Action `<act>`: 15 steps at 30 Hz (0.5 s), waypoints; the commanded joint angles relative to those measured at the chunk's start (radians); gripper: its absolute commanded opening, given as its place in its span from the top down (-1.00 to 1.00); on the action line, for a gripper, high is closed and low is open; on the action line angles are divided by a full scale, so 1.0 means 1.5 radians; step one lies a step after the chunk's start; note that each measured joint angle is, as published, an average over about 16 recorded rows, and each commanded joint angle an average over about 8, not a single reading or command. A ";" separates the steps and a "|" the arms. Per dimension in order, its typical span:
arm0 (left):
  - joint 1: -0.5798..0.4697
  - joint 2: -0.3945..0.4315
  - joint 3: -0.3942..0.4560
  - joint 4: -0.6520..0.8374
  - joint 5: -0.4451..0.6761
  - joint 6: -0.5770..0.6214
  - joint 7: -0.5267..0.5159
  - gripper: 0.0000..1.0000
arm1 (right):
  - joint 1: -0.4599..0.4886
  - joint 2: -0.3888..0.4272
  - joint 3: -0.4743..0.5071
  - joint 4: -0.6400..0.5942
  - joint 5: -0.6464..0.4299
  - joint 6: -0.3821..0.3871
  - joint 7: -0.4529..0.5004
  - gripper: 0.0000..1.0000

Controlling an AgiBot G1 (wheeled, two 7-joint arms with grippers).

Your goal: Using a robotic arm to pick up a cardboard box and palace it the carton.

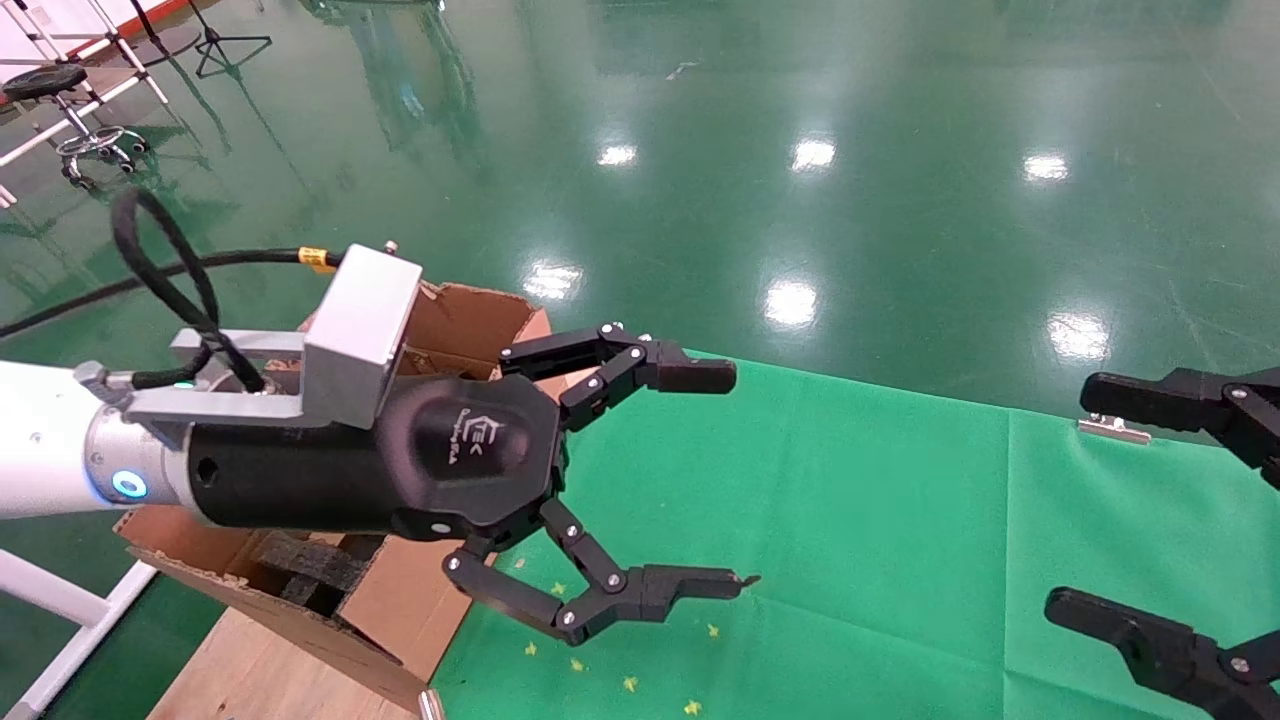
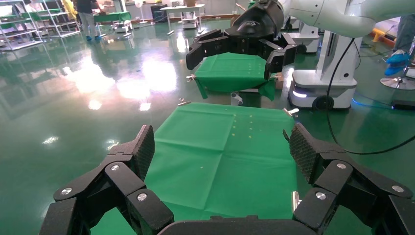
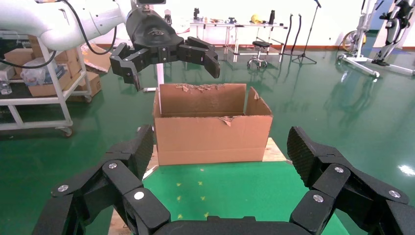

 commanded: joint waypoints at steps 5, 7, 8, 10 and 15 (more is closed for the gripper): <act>0.000 0.000 0.000 0.000 0.000 0.000 0.000 -1.00 | 0.000 0.000 0.000 0.000 0.000 0.000 0.000 -1.00; 0.000 0.000 0.000 0.000 0.000 0.000 0.000 -1.00 | 0.000 0.000 0.000 0.000 0.000 0.000 0.000 -1.00; 0.000 0.000 0.000 0.000 0.000 0.000 0.000 -1.00 | 0.000 0.000 0.000 0.000 0.000 0.000 0.000 -1.00; 0.000 0.000 0.000 0.000 0.000 0.000 0.000 -1.00 | 0.000 0.000 0.000 0.000 0.000 0.000 0.000 -1.00; 0.000 0.000 0.000 0.000 0.000 0.000 0.000 -1.00 | 0.000 0.000 0.000 0.000 0.000 0.000 0.000 -1.00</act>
